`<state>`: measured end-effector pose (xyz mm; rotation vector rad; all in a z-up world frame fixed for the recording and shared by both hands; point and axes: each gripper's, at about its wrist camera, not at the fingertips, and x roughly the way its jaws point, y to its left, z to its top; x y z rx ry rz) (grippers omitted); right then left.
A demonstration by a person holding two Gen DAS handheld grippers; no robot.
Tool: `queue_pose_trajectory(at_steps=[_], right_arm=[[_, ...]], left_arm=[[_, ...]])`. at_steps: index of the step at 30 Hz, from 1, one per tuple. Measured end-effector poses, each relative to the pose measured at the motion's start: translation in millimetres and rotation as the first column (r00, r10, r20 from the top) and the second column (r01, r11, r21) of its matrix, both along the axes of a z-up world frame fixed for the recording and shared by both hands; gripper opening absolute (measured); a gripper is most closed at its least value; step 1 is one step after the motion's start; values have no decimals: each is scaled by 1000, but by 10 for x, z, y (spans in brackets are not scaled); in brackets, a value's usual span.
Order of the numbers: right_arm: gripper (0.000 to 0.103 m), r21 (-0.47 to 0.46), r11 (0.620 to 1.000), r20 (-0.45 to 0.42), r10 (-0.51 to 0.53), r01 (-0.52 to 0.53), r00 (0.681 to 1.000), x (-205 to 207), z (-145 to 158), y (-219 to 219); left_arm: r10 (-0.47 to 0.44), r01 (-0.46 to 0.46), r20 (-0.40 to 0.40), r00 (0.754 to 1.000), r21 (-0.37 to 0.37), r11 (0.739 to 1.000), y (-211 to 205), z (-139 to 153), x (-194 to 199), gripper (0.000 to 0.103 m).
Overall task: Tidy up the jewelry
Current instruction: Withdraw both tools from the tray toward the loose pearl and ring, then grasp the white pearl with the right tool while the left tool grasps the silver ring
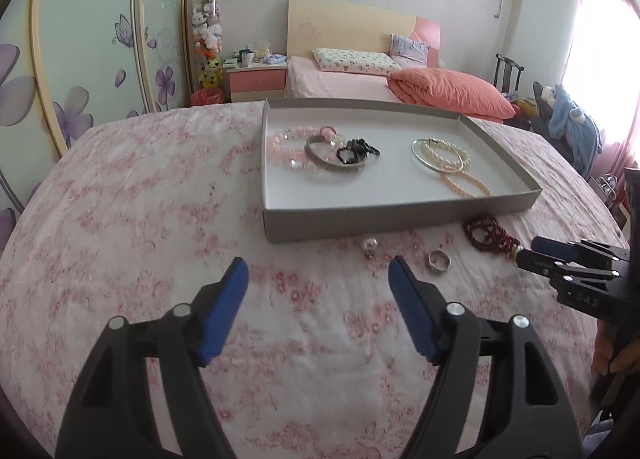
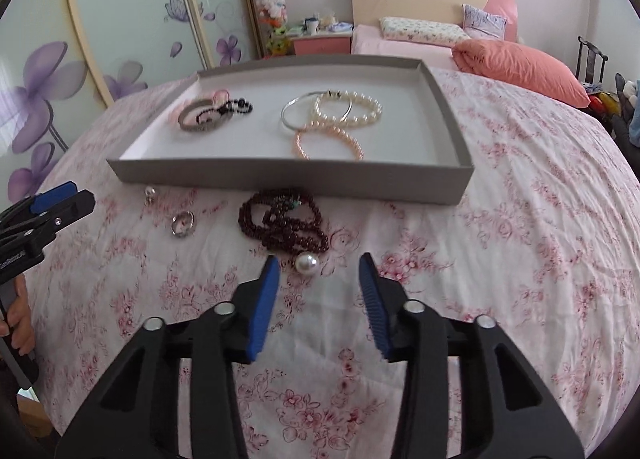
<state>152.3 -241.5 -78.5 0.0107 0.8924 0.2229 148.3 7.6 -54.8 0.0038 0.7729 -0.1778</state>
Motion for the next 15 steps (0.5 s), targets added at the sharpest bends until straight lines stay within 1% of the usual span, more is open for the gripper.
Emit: queue_pose_trajectory(at_steps=[3,6,13,15], right_arm=[[29,-9,1000,-4,-1,1,1000,15,-16,18],[26,-17,1000,-2,3,-3,1000,16,-19,48],[24,-51,999,7,5,-5,1000,15,-21,116],[16,-59,998,9,6,-5,1000,16,-19,125]], left_arm=[[-4,4,-1,1000,5,1000,-27,-12,-7,75],[-9,9,-4,1000,5,1000,-51,-16,-10,76],[-18,19,-26,999,18,1000,-131,-66,15,78],[-20,20,-34,999,17,1000,-145,-77,26,78]])
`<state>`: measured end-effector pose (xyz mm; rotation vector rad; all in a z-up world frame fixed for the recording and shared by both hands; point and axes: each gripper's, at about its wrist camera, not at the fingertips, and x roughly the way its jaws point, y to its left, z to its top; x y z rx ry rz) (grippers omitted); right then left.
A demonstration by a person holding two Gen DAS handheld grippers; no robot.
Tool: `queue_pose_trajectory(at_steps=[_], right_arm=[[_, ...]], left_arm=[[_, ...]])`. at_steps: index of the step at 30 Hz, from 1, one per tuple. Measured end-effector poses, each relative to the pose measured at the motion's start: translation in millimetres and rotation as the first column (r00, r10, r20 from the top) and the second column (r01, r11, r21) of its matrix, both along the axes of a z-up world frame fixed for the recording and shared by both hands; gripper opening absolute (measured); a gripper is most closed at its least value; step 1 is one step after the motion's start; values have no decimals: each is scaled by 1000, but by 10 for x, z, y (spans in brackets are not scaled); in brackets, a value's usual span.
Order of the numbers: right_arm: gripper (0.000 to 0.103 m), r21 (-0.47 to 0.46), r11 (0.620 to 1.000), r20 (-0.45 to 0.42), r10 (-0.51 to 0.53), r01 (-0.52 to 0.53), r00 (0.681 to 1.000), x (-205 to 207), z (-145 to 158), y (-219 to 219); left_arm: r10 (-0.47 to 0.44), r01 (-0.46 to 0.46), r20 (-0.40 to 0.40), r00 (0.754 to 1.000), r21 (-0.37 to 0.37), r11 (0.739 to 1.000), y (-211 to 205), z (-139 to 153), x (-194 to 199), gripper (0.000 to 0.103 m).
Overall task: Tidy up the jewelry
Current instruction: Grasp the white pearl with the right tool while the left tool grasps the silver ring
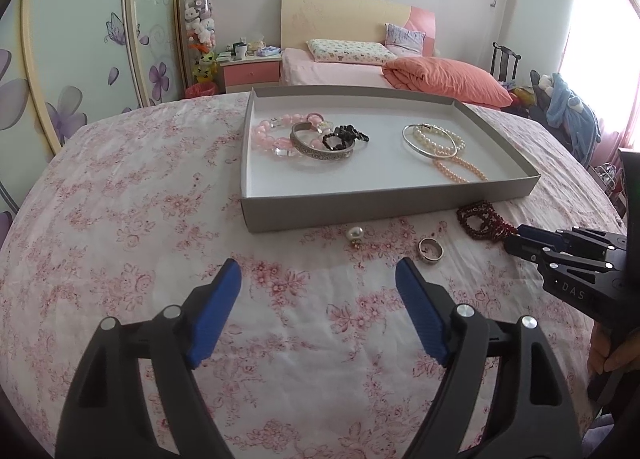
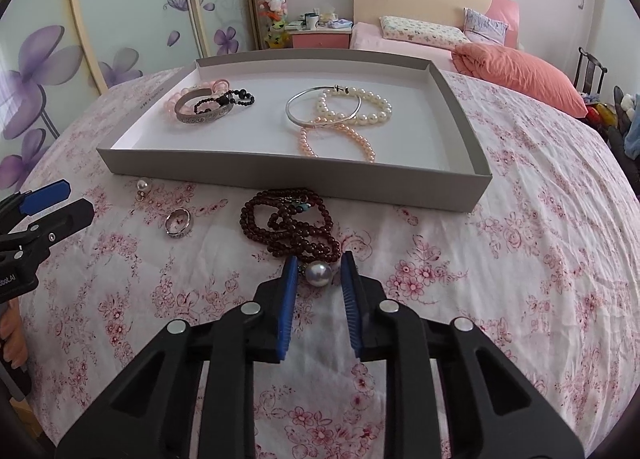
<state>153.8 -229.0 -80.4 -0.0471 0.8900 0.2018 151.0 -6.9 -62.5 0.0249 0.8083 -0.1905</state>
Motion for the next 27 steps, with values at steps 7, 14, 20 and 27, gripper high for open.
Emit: queue_pose_trajectory(at_steps=[7,14,20,27], right_arm=[[16,13,1000,-4,-14,14,1000,-51,1,-58],[16,15,1000,-4,-16,16,1000,-63,-1,-70],[16,17,1000,-5,-24,24,1000,-96,3,-90],[16,27,998,-12,-54,54,998,-144,7,-215]], left_arm=[[-19,19,-20,1000,4,1000,-72,-33,22,79],[-30,30,-45,999,-2,1000,-178,-67,83,80],[-60,59,-51,997,-20,998,-335,-48,77,80],[-117,118,-61,991,4,993,-702,-72,92,63]])
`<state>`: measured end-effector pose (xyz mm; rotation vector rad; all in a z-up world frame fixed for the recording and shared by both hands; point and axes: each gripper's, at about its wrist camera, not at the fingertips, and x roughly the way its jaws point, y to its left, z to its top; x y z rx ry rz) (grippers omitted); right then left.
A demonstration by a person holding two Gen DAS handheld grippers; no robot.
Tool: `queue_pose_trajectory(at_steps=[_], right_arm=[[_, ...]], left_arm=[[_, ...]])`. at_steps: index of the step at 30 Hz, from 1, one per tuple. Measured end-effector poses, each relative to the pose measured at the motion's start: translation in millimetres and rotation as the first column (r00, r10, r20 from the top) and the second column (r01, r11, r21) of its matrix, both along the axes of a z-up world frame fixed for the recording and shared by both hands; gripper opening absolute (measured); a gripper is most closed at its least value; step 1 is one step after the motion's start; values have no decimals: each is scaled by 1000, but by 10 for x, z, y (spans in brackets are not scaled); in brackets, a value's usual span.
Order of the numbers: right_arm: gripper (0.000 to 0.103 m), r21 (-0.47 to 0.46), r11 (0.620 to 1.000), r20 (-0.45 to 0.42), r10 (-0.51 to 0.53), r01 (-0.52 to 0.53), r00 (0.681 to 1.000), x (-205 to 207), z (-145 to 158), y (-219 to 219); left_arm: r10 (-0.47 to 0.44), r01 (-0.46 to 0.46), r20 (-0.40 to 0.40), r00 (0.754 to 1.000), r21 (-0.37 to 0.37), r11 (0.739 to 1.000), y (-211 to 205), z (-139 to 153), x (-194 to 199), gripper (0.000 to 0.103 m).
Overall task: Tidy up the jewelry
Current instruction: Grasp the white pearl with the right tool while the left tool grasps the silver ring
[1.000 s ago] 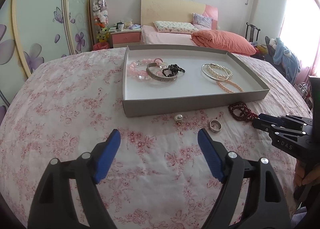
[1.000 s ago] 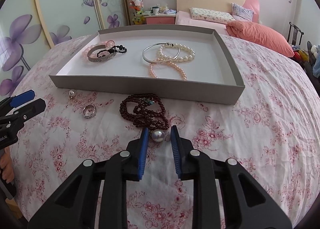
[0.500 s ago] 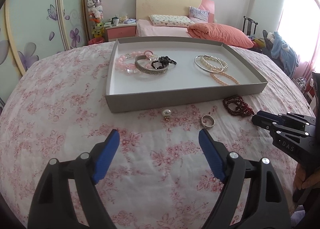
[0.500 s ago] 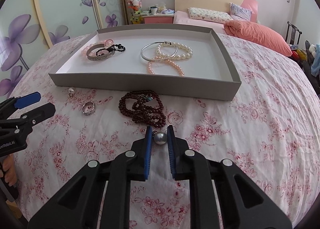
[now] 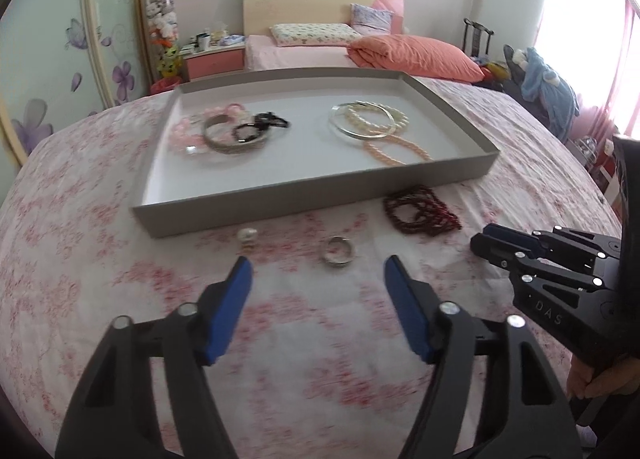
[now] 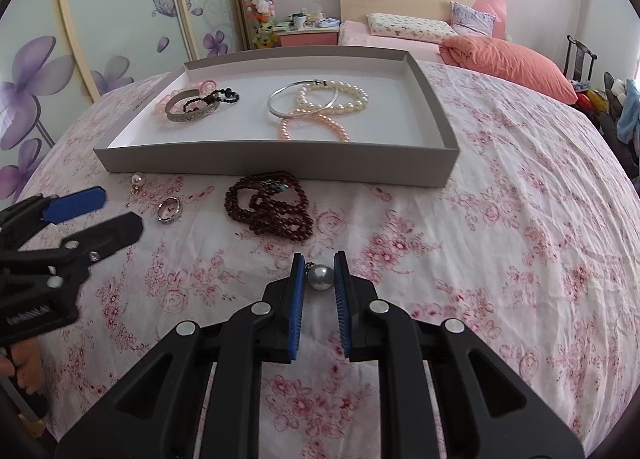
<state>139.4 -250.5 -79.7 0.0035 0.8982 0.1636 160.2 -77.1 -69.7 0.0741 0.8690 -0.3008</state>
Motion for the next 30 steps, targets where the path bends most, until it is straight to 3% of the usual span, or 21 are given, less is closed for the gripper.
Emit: queue_pose_trajectory(at_steps=[5,12,16,30], right_arm=[[16,8,1000,-2,-9,9,1000,-29,-1,-43],[16,17,1000,-2,-12,12,1000,-37,-3,-57],[16,16,1000,-2,-12,12,1000,-38,-3,-57],[16,-7,1000,3,10,-10,1000,-12,1,54]], left_arm=[[-11,11,-13,1000,36,999,-225,-85,90,51],[14,-12,-24,1000,77,997,-339,-180,223,44],[21,-20,-17,1000,82,996,-350,-178,249,22],[43,-41,-18,999,90,995,41,-157,17,22]])
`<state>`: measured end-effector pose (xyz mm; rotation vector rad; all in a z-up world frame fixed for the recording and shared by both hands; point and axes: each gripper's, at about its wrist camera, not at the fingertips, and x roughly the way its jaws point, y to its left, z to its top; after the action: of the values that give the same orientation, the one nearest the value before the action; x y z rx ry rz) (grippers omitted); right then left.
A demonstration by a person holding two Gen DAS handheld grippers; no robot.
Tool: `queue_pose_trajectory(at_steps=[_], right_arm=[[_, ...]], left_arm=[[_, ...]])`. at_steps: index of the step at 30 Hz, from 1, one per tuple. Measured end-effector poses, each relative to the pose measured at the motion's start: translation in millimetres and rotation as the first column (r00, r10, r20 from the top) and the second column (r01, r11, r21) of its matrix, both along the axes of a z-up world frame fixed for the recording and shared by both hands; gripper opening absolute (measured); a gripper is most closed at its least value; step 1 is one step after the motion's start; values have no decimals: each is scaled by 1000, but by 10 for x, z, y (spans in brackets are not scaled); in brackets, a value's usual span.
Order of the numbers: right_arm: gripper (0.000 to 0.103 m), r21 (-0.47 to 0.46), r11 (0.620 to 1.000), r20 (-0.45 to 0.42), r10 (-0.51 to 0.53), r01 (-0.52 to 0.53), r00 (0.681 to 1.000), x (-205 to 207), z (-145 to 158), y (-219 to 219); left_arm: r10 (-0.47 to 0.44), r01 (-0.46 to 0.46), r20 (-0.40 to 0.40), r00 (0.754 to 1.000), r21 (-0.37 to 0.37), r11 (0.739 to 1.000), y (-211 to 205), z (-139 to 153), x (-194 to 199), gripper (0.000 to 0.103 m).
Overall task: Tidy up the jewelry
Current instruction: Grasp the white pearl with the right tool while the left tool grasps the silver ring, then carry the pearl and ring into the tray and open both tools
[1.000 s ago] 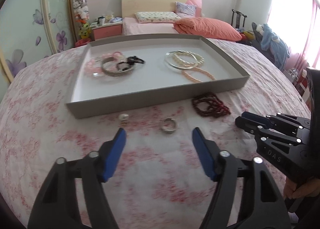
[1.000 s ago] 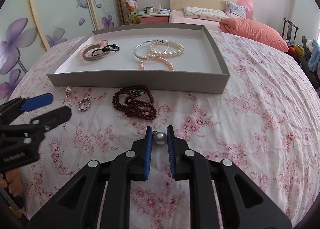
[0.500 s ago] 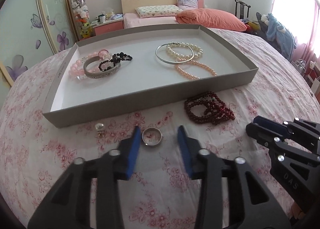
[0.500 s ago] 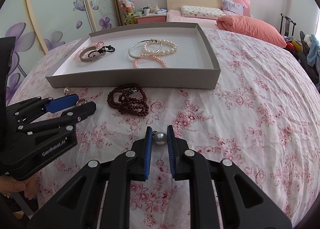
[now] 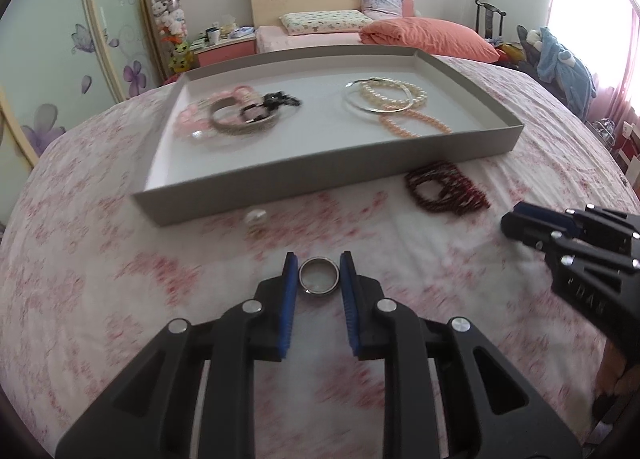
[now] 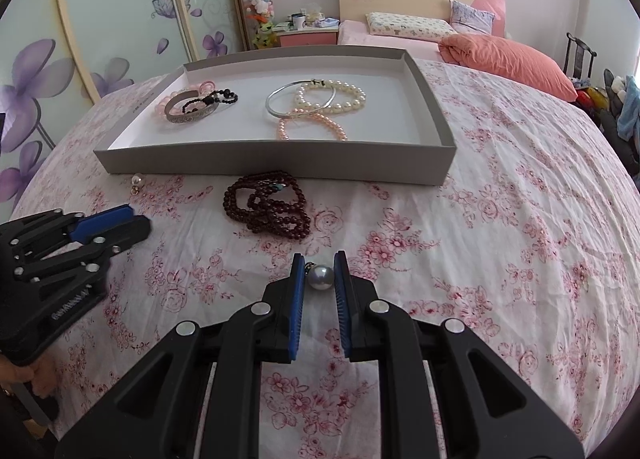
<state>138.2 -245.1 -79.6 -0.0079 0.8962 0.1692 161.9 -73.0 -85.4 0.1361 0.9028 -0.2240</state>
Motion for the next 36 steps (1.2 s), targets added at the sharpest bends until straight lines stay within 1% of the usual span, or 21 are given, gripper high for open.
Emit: queue_pose_trajectory(at_steps=[5,10,18,25,31,36], right_arm=[[17,-4,1000,2,0,0,1000,-9,-2,5],[16,-3,1000,2,-4,4,1000,-9,-3,-2],[16,23,1000,1,-12,12,1000,-12,5,-30],[16,34,999,23,-3,2,1000,-30,80,19],[16,31,999,63,22,-23,998,-59,182,137],[16,30,999,115,30,-34,993,-84,300,226]], left_arm=[[30,-30,1,1000,0,1000,221,11,-60,22],[39,-39,4,999,1,999,240,16,-63,23],[43,-43,2,999,-21,999,265,13,-71,22],[82,-81,7,997,-43,996,375,53,-83,22],[112,-109,43,993,-66,992,448,166,-114,22],[139,-130,96,986,-92,987,502,294,-160,22]])
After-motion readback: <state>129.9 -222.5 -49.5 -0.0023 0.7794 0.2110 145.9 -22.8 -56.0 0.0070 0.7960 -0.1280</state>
